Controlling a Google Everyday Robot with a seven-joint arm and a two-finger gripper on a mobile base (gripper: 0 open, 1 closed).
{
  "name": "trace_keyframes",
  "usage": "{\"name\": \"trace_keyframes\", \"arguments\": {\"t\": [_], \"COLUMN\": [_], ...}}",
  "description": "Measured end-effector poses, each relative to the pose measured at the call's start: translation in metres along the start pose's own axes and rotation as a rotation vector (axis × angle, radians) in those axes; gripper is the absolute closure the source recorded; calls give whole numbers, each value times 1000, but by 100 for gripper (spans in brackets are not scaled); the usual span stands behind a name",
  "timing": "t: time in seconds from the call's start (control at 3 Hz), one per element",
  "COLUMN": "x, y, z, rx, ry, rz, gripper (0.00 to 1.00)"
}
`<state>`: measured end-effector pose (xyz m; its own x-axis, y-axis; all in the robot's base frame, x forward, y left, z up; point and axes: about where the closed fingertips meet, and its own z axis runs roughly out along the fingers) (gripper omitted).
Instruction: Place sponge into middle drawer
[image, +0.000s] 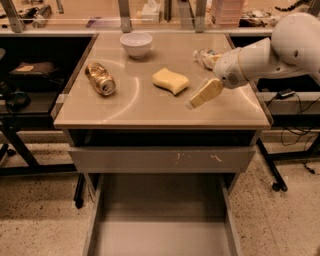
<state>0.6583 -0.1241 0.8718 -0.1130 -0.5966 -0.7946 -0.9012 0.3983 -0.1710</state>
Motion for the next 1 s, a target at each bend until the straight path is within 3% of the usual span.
{"name": "trace_keyframes", "arguments": {"t": [0.33,1.0], "x": [2,-4], "y": [-1,-9], "z": [4,53], "rx": [-4,-44], "ry": [-2,-115], "rz": [23,53], "gripper": [0,0]}}
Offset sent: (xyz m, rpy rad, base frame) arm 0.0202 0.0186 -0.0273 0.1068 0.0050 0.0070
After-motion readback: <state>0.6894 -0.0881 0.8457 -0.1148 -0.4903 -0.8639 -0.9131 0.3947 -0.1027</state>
